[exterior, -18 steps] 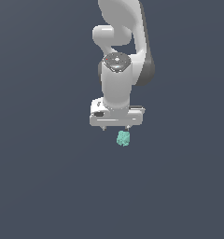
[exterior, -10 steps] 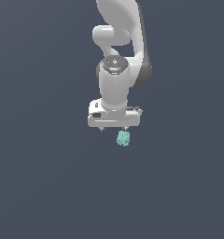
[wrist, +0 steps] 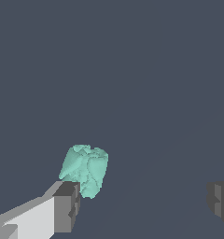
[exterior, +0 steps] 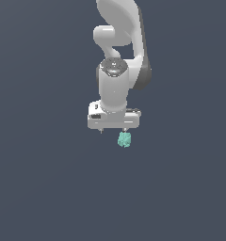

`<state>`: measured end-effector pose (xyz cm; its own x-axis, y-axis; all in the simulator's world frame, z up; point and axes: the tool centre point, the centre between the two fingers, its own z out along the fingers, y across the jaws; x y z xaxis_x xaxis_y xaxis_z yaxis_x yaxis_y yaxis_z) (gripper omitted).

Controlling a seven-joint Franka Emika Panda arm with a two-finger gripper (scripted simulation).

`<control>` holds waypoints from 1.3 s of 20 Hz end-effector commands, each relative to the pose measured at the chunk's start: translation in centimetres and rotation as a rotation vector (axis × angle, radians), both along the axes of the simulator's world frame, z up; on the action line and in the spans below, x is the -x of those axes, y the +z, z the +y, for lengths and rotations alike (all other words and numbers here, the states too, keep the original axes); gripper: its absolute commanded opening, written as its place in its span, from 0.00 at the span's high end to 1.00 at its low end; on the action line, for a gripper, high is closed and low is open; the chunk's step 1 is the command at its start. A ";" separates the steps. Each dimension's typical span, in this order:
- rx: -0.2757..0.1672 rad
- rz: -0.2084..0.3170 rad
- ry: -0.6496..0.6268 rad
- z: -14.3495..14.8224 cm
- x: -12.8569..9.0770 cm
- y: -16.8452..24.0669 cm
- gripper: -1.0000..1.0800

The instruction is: Pick up the object and move it to a goal position.

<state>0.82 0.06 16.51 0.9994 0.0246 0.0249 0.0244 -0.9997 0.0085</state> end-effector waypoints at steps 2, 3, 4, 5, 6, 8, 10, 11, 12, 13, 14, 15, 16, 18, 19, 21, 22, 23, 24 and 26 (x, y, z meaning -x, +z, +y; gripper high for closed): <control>-0.001 0.001 -0.008 0.3 0.1 -0.3 0.04; -0.001 0.002 -0.013 0.4 0.2 -0.5 0.04; -0.002 0.002 -0.019 0.6 0.2 -0.7 0.04; -0.002 0.003 -0.026 0.7 0.3 -0.9 0.04; -0.003 0.004 -0.034 1.0 0.4 -1.1 0.04; -0.004 0.005 -0.052 1.5 0.6 -1.7 0.04; -0.006 0.007 -0.074 2.0 0.8 -2.4 0.04; -0.006 0.009 -0.086 2.4 1.0 -2.8 0.04; -0.007 0.010 -0.099 2.7 1.2 -3.2 0.04; -0.008 0.012 -0.113 3.1 1.4 -3.7 0.04; -0.008 0.013 -0.128 3.5 1.6 -4.1 0.04; -0.009 0.014 -0.142 3.8 1.8 -4.6 0.04; -0.009 0.016 -0.155 4.2 2.0 -5.0 0.04; -0.010 0.018 -0.179 4.8 2.3 -5.7 0.04; -0.010 0.019 -0.189 5.0 2.5 -6.0 0.04; -0.011 0.021 -0.207 5.4 2.8 -6.5 0.04; -0.011 0.022 -0.214 5.6 2.9 -6.7 0.04; -0.011 0.022 -0.220 5.8 3.0 -6.9 0.04; -0.011 0.023 -0.226 5.9 3.1 -7.1 0.04; -0.011 0.024 -0.233 6.1 3.2 -7.3 0.04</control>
<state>-2.29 5.98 9.40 0.9800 -0.1992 0.0005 -0.1992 -0.9800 -0.0001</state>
